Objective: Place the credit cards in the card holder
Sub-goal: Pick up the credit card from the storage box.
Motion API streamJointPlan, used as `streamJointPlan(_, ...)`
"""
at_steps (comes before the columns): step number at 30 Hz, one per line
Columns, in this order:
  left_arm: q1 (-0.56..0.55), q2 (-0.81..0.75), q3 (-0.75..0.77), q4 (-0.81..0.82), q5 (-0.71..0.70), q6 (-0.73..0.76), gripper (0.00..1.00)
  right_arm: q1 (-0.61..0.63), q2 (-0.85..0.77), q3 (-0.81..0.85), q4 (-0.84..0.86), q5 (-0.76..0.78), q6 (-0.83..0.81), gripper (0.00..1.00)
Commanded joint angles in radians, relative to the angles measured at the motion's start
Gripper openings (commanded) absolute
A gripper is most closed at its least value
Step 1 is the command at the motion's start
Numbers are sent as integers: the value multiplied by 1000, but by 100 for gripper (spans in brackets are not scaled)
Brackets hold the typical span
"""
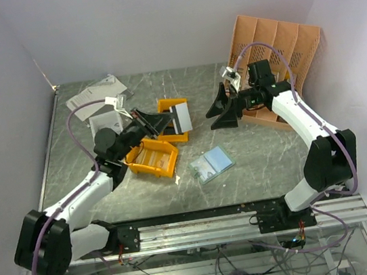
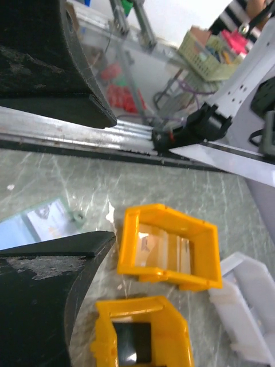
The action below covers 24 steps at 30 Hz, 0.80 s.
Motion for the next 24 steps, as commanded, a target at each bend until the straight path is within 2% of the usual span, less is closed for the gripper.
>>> streamJointPlan(1, -91, 42, -55, 386, -104, -69, 7, -4, -41, -10, 144, -106, 269, 72)
streamJointPlan(4, -139, 82, -89, 469, -146, -75, 7, -4, -77, -15, 190, -88, 337, 72)
streamJointPlan(6, -162, 103, -102, 517, -158, -84, 7, -4, -109, -52, 308, -50, 480, 72)
streamJointPlan(10, -196, 133, -102, 540, -170, -79, 7, -3, -200, -261, 967, 24, 997, 72)
streamJointPlan(12, -203, 132, -100, 529, -177, -70, 7, 5, -195, -300, 1156, 30, 1173, 71)
streamJointPlan(14, -211, 129, -101, 517, -182, -64, 7, 9, -187, -300, 1165, 32, 1197, 70)
streamJointPlan(18, -228, 130, -103, 504, -192, -53, 7, 26, -187, -274, 1061, 39, 1123, 70)
streamJointPlan(24, -248, 144, -97, 514, -190, -48, 7, 56, -183, -264, 1058, 54, 1124, 66)
